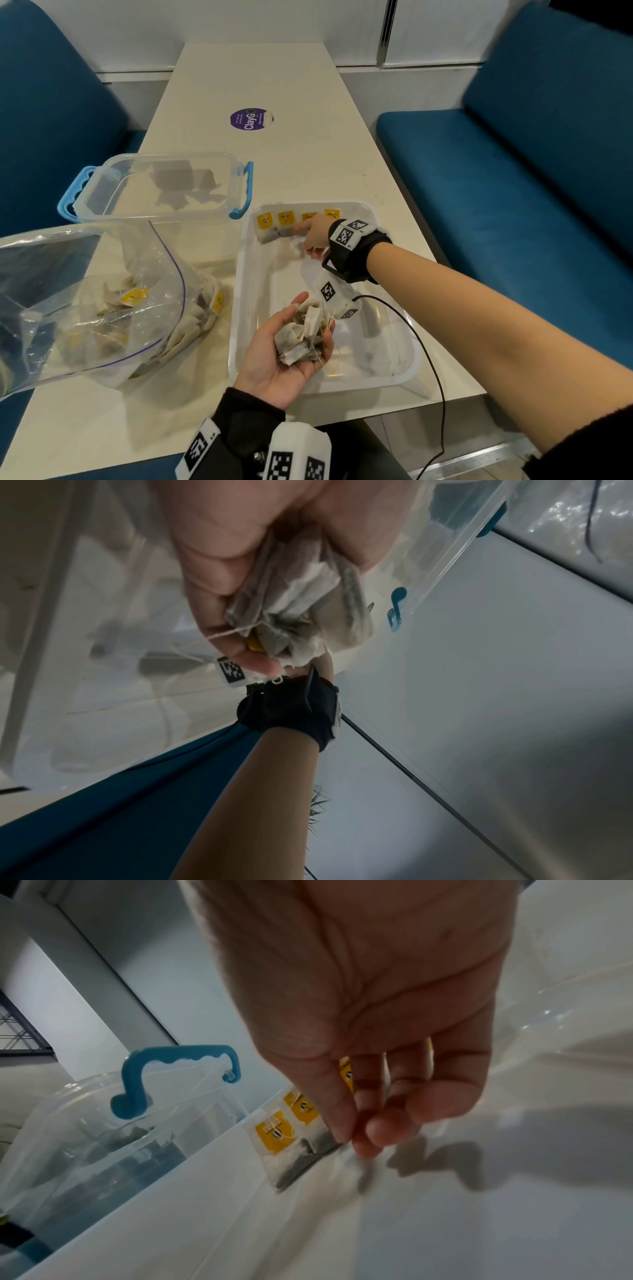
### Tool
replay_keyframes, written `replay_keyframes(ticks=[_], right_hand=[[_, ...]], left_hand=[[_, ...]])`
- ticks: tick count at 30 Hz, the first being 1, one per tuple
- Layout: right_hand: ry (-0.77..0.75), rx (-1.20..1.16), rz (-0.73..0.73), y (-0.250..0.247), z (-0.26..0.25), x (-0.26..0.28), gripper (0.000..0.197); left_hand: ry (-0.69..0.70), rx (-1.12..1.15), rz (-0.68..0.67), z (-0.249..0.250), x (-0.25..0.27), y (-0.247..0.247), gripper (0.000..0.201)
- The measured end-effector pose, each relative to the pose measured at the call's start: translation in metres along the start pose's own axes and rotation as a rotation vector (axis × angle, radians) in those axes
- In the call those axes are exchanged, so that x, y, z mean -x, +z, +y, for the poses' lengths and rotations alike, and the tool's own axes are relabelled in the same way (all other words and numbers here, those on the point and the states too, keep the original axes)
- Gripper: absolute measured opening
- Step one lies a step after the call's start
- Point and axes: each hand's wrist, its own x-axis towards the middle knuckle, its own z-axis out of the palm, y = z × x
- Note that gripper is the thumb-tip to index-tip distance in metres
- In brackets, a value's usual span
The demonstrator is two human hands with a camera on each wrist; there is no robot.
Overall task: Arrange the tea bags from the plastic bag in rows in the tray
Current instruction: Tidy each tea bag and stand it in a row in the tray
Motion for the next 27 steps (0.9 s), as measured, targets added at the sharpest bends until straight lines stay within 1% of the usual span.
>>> replay_keyframes(ticks=[4,7,11,13,14,17,19,21,23,25,26,27], right_hand=[[-0.029,-0.001,-0.007,0.000,-0.001,0.001,0.056],[-0.024,-0.044,-0.005,0.000,-0.002,0.002,0.046],[-0.048,-0.048,-0.079,-0.010,-0.006,0.015,0.031],[-0.058,-0.088,-0.062,-0.024,-0.010,0.028,0.029],[-0.078,-0.101,-0.027,-0.034,-0.013,0.037,0.028],[-0.197,-0.087,0.137,-0.060,-0.019,0.073,0.026],[-0.295,-0.043,0.196,-0.066,-0.019,0.105,0.024],[-0.395,0.035,0.160,-0.059,-0.017,0.137,0.021],[-0.479,0.118,0.080,-0.042,-0.015,0.162,0.022],[-0.548,0.163,0.044,-0.022,-0.012,0.173,0.026],[-0.568,0.175,0.047,-0.013,-0.009,0.175,0.029],[-0.573,0.183,0.065,-0.005,-0.007,0.175,0.031]], left_hand=[[-0.004,-0.010,0.004,-0.001,-0.001,0.000,0.026],[-0.004,-0.003,0.003,-0.001,-0.001,-0.001,0.026],[-0.008,0.008,-0.001,0.000,0.000,-0.002,0.025],[-0.006,0.018,-0.003,0.001,0.000,-0.003,0.024],[-0.006,0.025,-0.010,0.003,0.001,-0.004,0.023],[0.006,0.033,-0.040,0.008,0.003,-0.004,0.023],[0.006,0.028,-0.060,0.011,0.003,0.001,0.023],[-0.001,0.034,-0.066,0.013,0.000,0.005,0.023],[-0.001,0.034,-0.063,0.013,-0.003,0.011,0.027],[0.023,0.001,-0.052,0.012,-0.005,0.017,0.027],[0.041,-0.027,-0.050,0.011,-0.005,0.019,0.027],[0.055,-0.057,-0.053,0.011,-0.006,0.021,0.032]])
